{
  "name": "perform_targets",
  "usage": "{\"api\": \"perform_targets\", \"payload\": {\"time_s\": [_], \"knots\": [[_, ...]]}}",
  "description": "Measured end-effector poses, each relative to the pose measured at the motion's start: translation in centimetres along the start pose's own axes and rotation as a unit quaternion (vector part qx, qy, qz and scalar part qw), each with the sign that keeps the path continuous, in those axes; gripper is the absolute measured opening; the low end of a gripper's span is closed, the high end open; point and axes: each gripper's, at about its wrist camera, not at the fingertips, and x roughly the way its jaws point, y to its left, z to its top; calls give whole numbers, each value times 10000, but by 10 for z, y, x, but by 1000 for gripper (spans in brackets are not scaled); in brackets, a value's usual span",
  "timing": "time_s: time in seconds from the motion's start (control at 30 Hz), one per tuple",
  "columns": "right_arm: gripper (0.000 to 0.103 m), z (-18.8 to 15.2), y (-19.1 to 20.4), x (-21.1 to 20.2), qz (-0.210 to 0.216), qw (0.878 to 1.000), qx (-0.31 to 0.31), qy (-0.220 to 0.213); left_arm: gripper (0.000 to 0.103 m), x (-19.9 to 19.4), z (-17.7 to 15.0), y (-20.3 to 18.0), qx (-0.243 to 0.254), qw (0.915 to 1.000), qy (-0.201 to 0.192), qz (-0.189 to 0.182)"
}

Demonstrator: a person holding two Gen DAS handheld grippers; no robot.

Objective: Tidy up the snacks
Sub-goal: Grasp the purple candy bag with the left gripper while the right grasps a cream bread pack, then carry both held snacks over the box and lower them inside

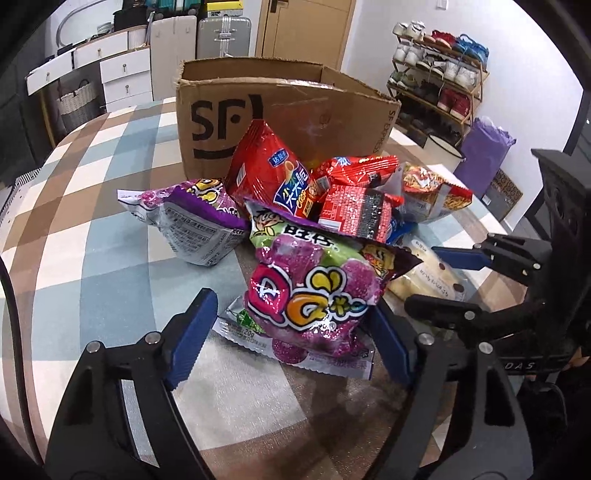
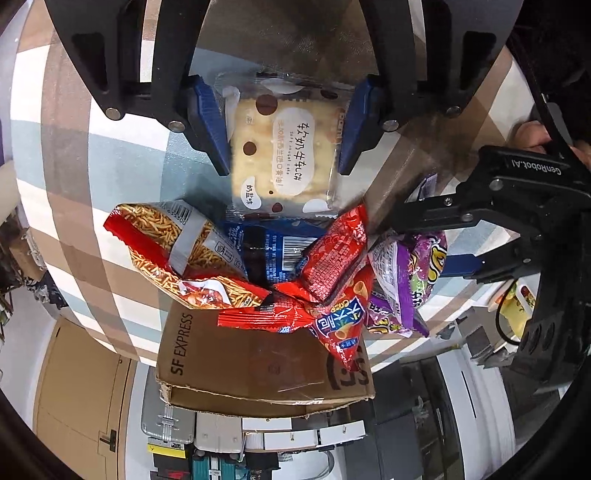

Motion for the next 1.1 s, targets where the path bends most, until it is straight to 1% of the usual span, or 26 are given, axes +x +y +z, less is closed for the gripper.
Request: {"api": "perform_targets", "payload": {"time_s": [0.27, 0.3, 0.33, 0.47, 0.57, 0.73, 1.1], "knots": [[57, -6, 2, -10, 215, 9996, 60, -158, 77, -12, -7, -1, -121, 9999, -115, -34], [57, -7, 2, -12, 233, 9995, 57, -207, 58, -15, -7, -1, -119, 9998, -158, -59], [57, -7, 2, -15, 260, 9993, 68, -256, 60, -17, -7, 0, -118, 9998, -156, -55], [57, -7, 2, -23, 279, 9990, 67, -351, 60, -20, -5, 3, -236, 9996, -174, -43], [57, -6, 0, -30, 323, 9983, 106, -470, 60, -23, -7, 2, -225, 9996, -194, -27], [57, -3, -2, -40, 342, 9973, 119, -638, 60, -32, -5, -2, -247, 9990, -346, -147], [57, 5, -6, -55, 375, 9944, 223, -962, 59, -61, 6, -7, -275, 9969, -726, -91]]}}
